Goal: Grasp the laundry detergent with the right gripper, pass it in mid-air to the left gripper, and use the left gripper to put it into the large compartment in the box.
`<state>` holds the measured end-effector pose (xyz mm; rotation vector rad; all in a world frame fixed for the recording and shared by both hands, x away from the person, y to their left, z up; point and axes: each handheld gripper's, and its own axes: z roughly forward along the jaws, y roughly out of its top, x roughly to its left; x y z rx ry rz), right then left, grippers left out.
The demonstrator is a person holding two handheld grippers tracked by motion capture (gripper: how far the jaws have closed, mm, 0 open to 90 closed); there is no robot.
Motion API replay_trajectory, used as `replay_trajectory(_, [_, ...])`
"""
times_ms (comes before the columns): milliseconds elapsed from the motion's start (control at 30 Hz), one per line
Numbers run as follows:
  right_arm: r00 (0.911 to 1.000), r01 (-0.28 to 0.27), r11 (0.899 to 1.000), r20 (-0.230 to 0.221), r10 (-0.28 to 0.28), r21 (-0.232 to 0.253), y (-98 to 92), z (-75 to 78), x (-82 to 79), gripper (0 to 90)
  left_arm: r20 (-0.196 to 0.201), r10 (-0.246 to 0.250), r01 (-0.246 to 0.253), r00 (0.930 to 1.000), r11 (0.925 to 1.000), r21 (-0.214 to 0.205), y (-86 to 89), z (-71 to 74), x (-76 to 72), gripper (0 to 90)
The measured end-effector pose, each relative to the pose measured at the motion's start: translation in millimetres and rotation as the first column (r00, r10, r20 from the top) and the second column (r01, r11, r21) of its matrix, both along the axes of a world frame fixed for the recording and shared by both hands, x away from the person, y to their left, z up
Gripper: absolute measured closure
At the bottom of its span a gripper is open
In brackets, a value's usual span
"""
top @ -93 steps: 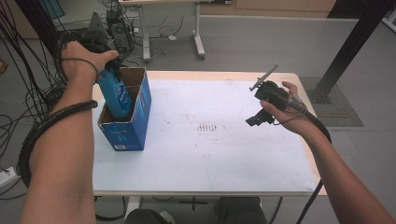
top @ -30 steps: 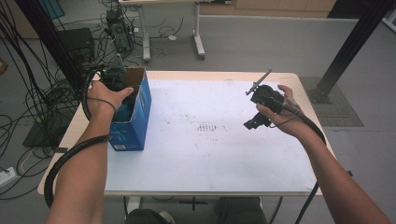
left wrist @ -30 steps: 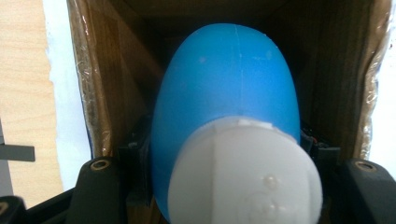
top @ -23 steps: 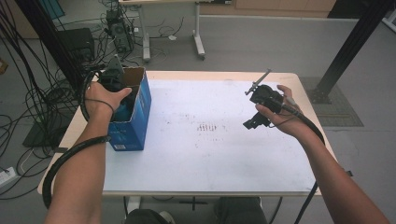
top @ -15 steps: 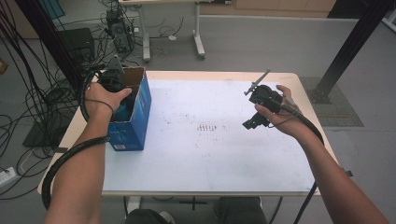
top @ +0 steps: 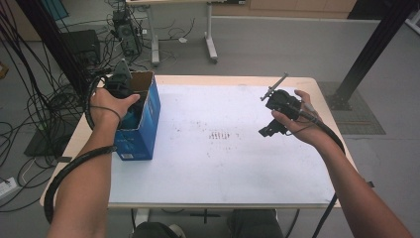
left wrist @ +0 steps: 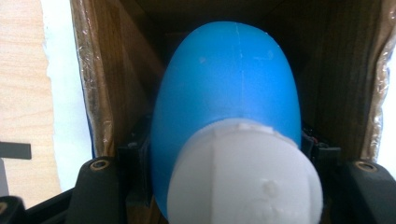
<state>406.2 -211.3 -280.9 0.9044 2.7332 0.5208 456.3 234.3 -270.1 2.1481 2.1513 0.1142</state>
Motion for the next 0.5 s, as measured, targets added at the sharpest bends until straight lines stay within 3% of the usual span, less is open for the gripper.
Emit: replay_trajectory(500, [1.0,0.001,1.0,0.004,-0.001,-0.005,-1.1,1.9,-1.2,5.1,0.004,-0.001,0.001,1.0,1.0,0.003,-0.4,-0.1,-0.7,36.7])
